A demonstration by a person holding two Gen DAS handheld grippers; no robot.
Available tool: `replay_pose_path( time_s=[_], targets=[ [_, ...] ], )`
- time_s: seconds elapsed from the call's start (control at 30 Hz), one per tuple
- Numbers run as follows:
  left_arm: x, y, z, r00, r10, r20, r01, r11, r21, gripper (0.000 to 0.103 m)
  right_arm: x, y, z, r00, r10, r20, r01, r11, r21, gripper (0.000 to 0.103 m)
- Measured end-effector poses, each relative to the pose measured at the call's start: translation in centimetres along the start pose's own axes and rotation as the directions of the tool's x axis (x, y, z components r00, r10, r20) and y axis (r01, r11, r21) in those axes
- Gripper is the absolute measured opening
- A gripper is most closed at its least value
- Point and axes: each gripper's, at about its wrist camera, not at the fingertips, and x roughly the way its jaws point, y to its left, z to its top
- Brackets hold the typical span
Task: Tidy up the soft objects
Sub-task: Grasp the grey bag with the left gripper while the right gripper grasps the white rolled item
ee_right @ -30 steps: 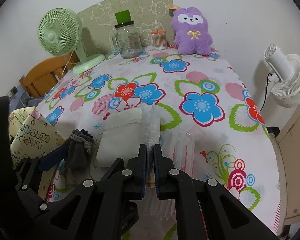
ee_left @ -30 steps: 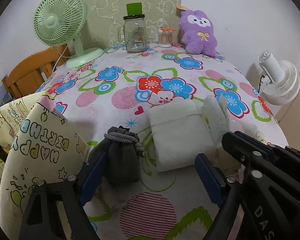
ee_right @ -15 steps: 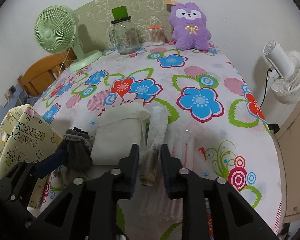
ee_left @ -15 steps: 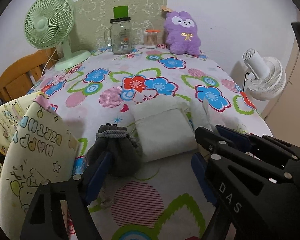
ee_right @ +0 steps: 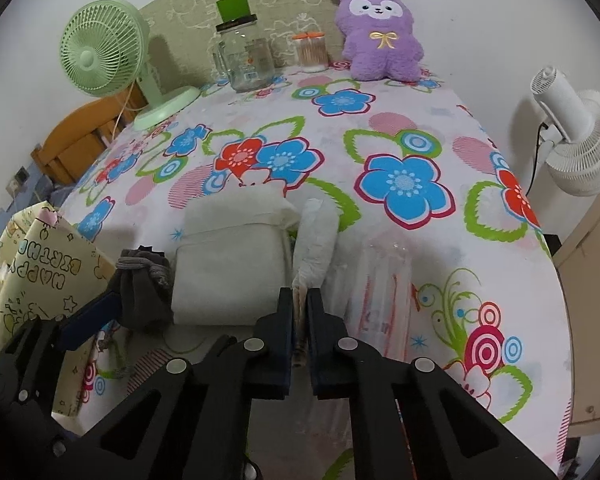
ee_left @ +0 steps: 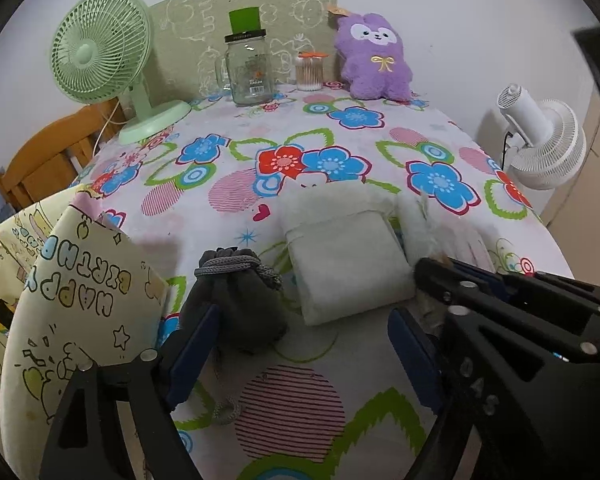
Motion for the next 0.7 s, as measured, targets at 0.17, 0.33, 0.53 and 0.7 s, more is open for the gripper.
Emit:
replay_pose_path(
  time_s=[0.17,0.33,0.53,0.7],
  targets=[
    [0.0,0.3,0.0,0.999,0.032,-0.003,-0.032,0.999,-0.012,0.062,-0.4,0.0,-0.2,1.000,0.007,0.003,-0.007,1.000,-0.006,0.008],
    [-0.1,0.8,-0.1,0.998,0.056,-0.005,-0.056,0.998,-0.027,0.031,-1.2,0.3,-0.5,1.000,0.016,0.018,-0.016,1.000,-0.005,0.008],
    [-0.4,0.9,-0.4,0.999,0.047,-0.009,-0.047,0.999,-0.024,0.022,-2.0,0.5,-0.9,1.000,0.016,0.025,-0.016,1.000,-0.002,0.008],
    [-1.1,0.8,-0.7,1.000,0.014,-0.015,-0.014,1.000,-0.022,0.018,-2.7,0.7,-1.3,0.999,0.011,0.032,-0.011,1.000,0.000,0.008]
  ],
)
